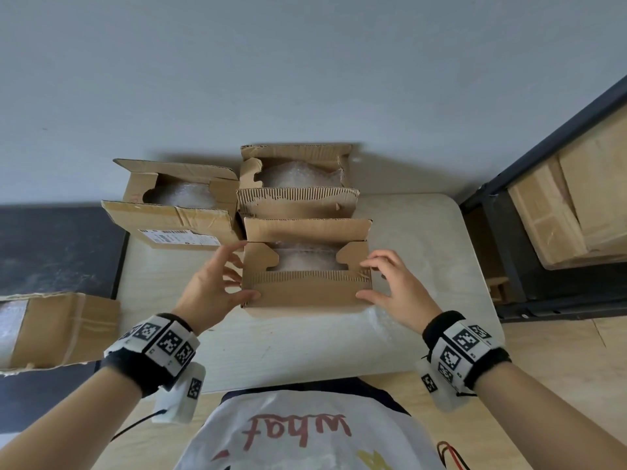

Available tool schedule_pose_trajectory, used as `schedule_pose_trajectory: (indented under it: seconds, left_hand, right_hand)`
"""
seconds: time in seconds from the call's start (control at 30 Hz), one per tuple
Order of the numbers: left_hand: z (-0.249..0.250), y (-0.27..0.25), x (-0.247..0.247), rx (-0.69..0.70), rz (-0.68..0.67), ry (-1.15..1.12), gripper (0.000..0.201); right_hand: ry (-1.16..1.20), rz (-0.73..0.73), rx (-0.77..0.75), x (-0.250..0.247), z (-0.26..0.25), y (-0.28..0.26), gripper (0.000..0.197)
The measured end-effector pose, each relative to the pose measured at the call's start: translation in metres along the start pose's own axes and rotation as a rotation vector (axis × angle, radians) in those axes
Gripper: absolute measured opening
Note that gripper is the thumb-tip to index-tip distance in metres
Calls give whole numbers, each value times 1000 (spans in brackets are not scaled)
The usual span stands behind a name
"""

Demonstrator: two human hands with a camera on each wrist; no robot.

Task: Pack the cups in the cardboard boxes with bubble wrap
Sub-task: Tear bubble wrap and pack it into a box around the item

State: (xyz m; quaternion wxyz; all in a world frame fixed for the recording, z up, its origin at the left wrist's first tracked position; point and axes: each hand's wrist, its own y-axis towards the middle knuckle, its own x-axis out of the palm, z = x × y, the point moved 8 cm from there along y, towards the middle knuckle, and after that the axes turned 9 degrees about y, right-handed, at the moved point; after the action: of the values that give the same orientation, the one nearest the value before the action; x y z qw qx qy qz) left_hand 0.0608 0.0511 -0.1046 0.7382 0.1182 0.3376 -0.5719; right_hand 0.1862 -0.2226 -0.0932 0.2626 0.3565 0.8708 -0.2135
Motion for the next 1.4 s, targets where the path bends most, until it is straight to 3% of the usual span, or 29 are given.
schedule_pose_trajectory:
  seconds: [0.13,0.2,0.27,0.33,0.43,0.53,0.63,0.73,0.9,1.03,1.2,1.27,1.4]
  left_hand:
    - [-11,15,4,-79,-105,-46,133]
    - [-6,23,5,-44,-183,-63,137]
    - [-1,28,7,4,-246,-24,129]
    - [0,27,6,25,-260,-12,109]
    - [-4,17,8,40,-254,-15,78]
    - [-14,1,14,10,-228,35,65]
    - [-9,-15,14,129,-113,318,61]
    - [2,-24,21,226,-82,456,65]
    - [0,-20,34,89,-147,299,60]
    - [0,-10,34,58,-115,263,59]
    - [11,14,33,58,-109,282,57]
    - [12,18,31,26,-92,392,55]
    - [33,6,35,134,-13,792,59]
  right_hand:
    - [144,2,177,0,17,10,97]
    - [216,-27,230,-2,21,18,119]
    - [285,-68,233,-2,19,25,129]
    - [322,-94,186,-1,13,29,126]
    - [298,-139,102,2,6,27,99]
    - [288,-157,93,7,11,18,73]
    - [13,-161,-19,10,6,8,61]
    - [-238,-266,-111,21,2,0,73]
    - [-389,-314,-60,27,5,3,89]
    - [-494,-240,-38,29,11,14,83]
    - [-675,-212,-125,23,7,35,78]
    - [-697,-211,-142,20,5,41,77]
    - [-746,-157,-286,11,-11,39,76]
